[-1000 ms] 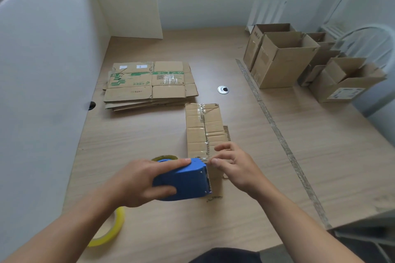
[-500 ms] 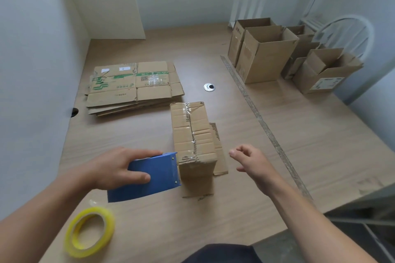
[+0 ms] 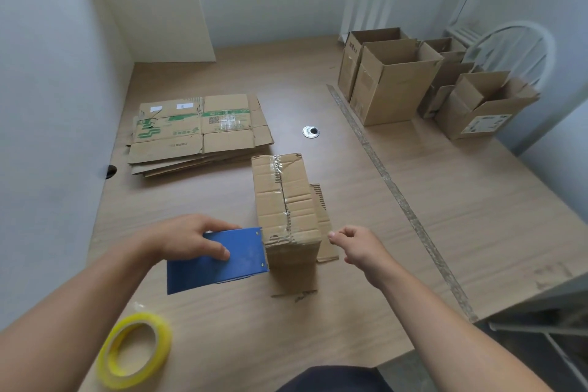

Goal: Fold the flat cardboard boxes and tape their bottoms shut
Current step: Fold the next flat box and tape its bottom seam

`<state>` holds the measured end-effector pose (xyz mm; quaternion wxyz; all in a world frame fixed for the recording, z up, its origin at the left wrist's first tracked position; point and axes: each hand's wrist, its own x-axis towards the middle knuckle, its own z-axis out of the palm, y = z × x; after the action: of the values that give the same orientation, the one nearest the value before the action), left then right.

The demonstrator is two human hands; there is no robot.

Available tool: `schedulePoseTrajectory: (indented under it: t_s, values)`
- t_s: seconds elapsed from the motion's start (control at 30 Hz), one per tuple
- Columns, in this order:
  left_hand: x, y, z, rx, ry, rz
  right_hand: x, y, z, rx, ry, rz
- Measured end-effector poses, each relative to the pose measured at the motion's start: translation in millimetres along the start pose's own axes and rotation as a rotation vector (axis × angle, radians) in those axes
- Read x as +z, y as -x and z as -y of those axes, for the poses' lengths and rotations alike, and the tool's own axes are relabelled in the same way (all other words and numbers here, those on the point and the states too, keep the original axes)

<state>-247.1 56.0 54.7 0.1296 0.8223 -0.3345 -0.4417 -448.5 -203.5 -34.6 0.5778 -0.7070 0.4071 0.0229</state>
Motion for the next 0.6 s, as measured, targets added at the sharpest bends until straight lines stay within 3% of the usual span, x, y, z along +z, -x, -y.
schedulePoseTrajectory:
  t_s: [0.13, 0.3, 0.37, 0.47, 0.6]
  values:
    - [3.1, -11.0, -3.2, -0.009, 0.022, 0.009, 8.5, -2.2, 2.7, 0.185, -0.087, 0.094]
    - [0.8, -16.0, -2.3, -0.033, 0.003, 0.002, 6.1, -2.3, 0.5, 0.23, -0.012, 0.097]
    - [-0.2, -16.6, -4.8, -0.039, -0.012, -0.005, 7.5, -1.1, -3.2, 0.109, 0.086, 0.023]
    - [-1.0, -17.2, -8.8, -0.05, -0.039, -0.011, 10.6, 3.1, -5.2, -0.22, 0.337, -0.055]
    - [-0.2, -17.6, -11.8, -0.047, -0.071, -0.007, 8.4, 8.2, -4.7, -0.248, 0.257, -0.002]
